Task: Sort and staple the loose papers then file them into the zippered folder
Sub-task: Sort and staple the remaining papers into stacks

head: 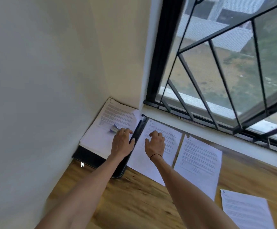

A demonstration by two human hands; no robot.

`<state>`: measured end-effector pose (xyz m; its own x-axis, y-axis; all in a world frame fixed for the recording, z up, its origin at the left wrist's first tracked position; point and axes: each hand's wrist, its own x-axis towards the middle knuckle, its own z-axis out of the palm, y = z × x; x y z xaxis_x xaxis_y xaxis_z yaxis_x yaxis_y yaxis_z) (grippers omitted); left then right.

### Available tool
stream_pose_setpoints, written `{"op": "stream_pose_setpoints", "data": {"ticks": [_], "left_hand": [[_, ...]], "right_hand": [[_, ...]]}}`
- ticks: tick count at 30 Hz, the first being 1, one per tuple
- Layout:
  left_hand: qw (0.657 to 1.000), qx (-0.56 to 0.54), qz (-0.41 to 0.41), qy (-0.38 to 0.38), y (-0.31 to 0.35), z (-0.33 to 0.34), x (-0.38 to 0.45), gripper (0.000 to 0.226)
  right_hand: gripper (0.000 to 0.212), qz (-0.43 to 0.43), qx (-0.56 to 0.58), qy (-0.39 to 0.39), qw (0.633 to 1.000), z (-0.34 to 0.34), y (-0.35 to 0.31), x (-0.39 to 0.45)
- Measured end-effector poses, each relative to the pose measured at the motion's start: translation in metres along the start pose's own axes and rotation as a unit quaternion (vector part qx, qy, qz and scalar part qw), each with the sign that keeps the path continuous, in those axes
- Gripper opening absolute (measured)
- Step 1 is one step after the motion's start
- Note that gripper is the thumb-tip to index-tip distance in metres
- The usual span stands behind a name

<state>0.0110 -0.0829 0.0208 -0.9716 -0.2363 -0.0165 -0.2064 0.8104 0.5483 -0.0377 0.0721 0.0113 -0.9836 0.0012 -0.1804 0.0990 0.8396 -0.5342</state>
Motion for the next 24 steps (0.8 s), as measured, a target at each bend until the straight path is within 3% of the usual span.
{"op": "stream_pose_setpoints", "data": {"ticks": [8, 13, 17, 20, 24], "left_hand": [[0.988, 0.023, 0.073, -0.134, 0.039, 0.038, -0.006, 0.048], [0.971, 0.088, 0.096, -0.203, 0.048, 0.059, -0.005, 0.071], [0.965, 0.121, 0.092, -0.215, 0.054, 0.067, -0.001, 0.076], [0.948, 0.170, 0.103, -0.247, 0.053, 0.074, -0.001, 0.078], [0.937, 0.186, 0.126, -0.269, 0.060, 0.087, -0.004, 0.076]], "right_hand": [[0.036, 0.007, -0.063, -0.002, 0.998, -0.024, 0.054, 0.001], [0.060, -0.043, -0.153, -0.081, 0.984, -0.017, 0.079, 0.002], [0.054, -0.073, -0.154, -0.126, 0.977, -0.018, 0.095, 0.000], [0.065, -0.057, -0.137, -0.087, 0.985, -0.026, 0.103, -0.002], [0.071, 0.062, -0.134, -0.022, 0.989, -0.043, 0.132, -0.005]]}}
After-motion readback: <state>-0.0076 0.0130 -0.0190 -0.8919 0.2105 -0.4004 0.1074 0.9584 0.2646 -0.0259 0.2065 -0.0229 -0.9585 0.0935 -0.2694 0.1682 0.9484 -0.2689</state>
